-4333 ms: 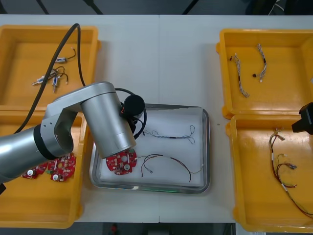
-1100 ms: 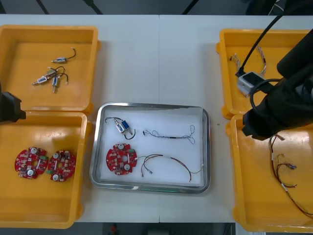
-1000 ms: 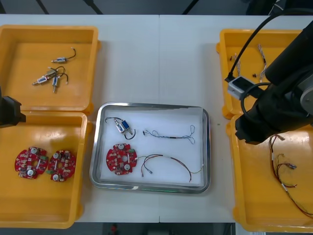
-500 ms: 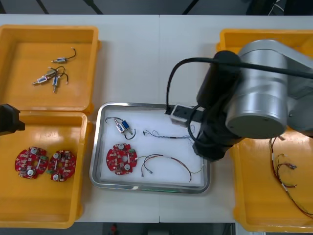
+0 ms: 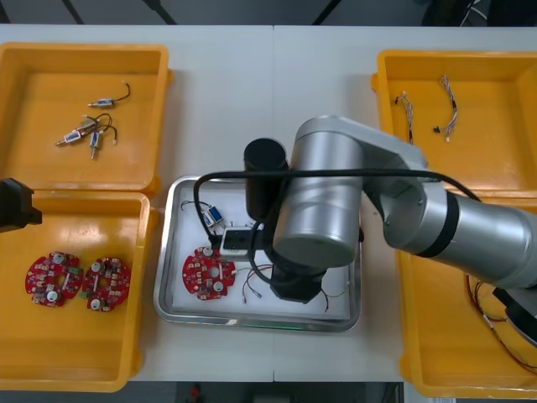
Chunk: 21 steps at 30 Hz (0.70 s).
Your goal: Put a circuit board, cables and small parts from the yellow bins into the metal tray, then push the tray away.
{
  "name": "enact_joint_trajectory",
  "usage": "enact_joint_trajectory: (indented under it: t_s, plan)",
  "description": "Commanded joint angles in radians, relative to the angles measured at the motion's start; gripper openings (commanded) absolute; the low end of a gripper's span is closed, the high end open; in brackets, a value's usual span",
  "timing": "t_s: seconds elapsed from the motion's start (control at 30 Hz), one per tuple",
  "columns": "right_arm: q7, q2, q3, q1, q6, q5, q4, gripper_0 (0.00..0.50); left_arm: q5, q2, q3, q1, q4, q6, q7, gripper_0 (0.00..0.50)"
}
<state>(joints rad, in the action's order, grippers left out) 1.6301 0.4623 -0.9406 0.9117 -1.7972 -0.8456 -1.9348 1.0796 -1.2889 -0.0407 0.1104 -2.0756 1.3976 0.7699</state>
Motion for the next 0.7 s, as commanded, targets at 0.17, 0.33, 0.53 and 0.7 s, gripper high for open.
enact_joint_trajectory:
  t_s: [0.17, 0.33, 0.53, 0.7]
  plan:
    - [-0.016, -0.114, -0.121, 0.033, 0.016, -0.001, 0.094, 0.500, 0.008, -0.049, 0.018, -0.014, -0.001, -0.009, 0.031, 0.500]
    - [-0.029, -0.159, -0.136, -0.005, 0.019, 0.034, 0.114, 0.500, 0.008, -0.049, 0.018, -0.014, -0.001, -0.009, 0.031, 0.500]
    - [-0.039, -0.186, -0.136, -0.063, 0.024, 0.092, 0.111, 0.500, 0.008, -0.049, 0.018, -0.014, -0.001, -0.009, 0.031, 0.500]
    - [-0.049, -0.203, -0.142, -0.105, 0.025, 0.149, 0.108, 0.500, 0.008, -0.049, 0.018, -0.014, -0.001, -0.009, 0.031, 0.500]
